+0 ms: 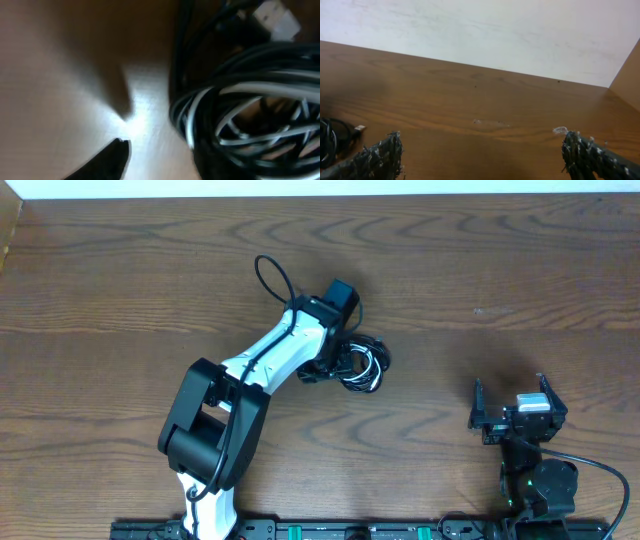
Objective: Untangle cables
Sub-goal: 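Grasp the black and white cable coil with the left gripper, then move the right gripper toward the coil held by the left gripper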
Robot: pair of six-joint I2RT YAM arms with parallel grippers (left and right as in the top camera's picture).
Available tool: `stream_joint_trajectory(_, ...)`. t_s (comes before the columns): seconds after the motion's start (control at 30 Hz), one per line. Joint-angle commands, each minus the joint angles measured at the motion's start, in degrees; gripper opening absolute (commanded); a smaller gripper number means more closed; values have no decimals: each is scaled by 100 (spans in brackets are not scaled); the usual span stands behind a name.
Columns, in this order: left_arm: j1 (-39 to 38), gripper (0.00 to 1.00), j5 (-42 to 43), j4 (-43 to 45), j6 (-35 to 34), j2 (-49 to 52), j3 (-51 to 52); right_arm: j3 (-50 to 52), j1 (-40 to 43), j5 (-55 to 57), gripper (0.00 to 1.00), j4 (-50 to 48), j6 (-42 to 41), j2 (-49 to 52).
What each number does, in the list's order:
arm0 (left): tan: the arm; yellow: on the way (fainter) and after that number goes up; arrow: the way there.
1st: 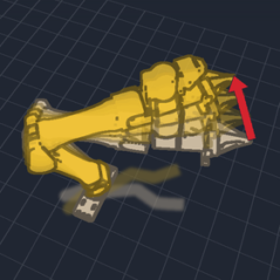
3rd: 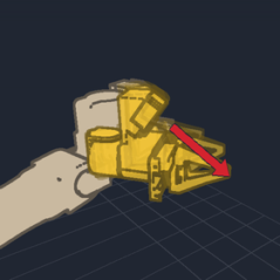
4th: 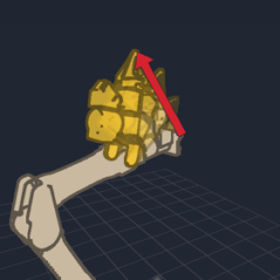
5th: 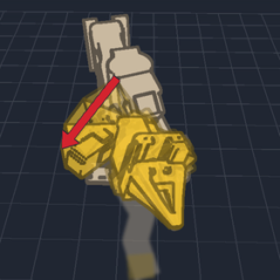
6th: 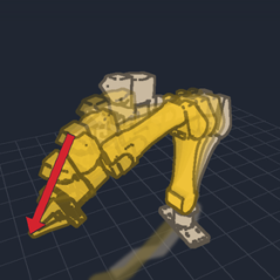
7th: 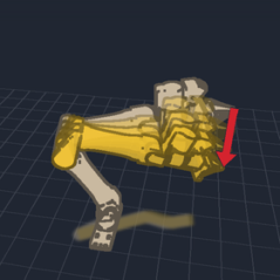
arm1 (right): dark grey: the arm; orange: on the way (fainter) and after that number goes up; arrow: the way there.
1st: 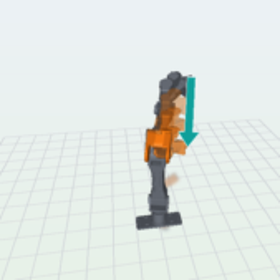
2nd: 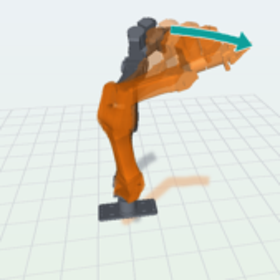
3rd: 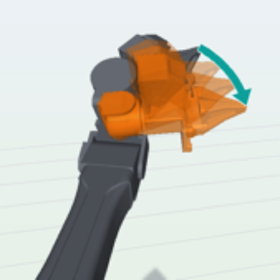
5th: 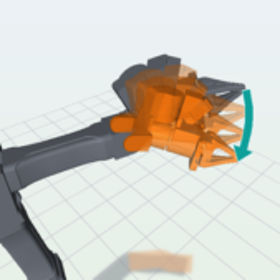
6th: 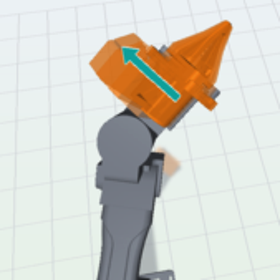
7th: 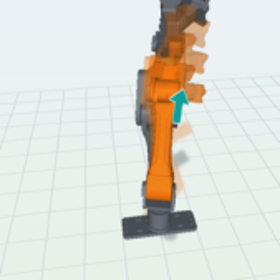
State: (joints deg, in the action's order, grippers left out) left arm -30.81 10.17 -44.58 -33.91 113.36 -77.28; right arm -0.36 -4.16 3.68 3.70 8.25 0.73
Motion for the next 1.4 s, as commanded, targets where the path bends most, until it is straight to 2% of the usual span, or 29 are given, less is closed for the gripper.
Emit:
stream_joint_trajectory(0.0, 20, 39, -302, 323, -26, 83, 184, 4, -55, 46, 99, 20, 81, -13)
stream_joint_trajectory(0.1, 24, 30, -518, 446, -24, 83, 208, 4, -55, 46, 99, 20, 81, -13)
stream_joint_trajectory(0.13, 24, 22, -693, 463, -24, 83, 208, 4, -55, 46, 99, 20, 81, -13)
stream_joint_trajectory(0.2, 24, 14, -990, 487, -22, 83, 208, 4, -55, 46, 99, 20, 81, -13)
stream_joint_trajectory(0.3, 28, 15, -1401, 509, 42, 83, 205, 4, -55, 46, 99, 20, 81, -13)
stream_joint_trajectory(0.4, 74, 13, -1311, 538, 535, 72, 173, 4, -55, 46, 99, 20, 81, -13)
stream_joint_trajectory(0.57, 256, 12, -570, 55, 1440, -83, -221, 4, -55, 31, 99, 15, 76, -13)
stream_joint_trajectory(0.67, 391, 12, -7, -273, 1506, -278, -520, 4, -55, 22, 99, 20, -92, -13)
stream_joint_trajectory(0.83, 564, 13, 1244, -317, 1458, -586, -568, 4, -55, -345, 99, -15, -225, -13)
stream_joint_trajectory(0.9, 590, 32, 1453, -343, 1276, -590, -568, 4, -55, -876, 99, -15, -444, -13)
stream_joint_trajectory(0.97, 588, 40, 1432, -382, 1128, -588, -505, 4, -55, -1445, 99, -238, -595, -13)
stream_joint_trajectory(1.1, 562, 40, 1405, -354, 892, -584, -232, 4, -55, -2791, 99, -844, -699, -13)
stream_joint_trajectory(1.23, 527, 40, 1040, -225, 804, -577, 127, -179, -55, -2883, 99, -1121, -1482, 9)
stream_joint_trajectory(1.37, 522, 40, 970, 61, 699, -566, 474, -767, -55, -2887, 99, -1005, -1655, 254)
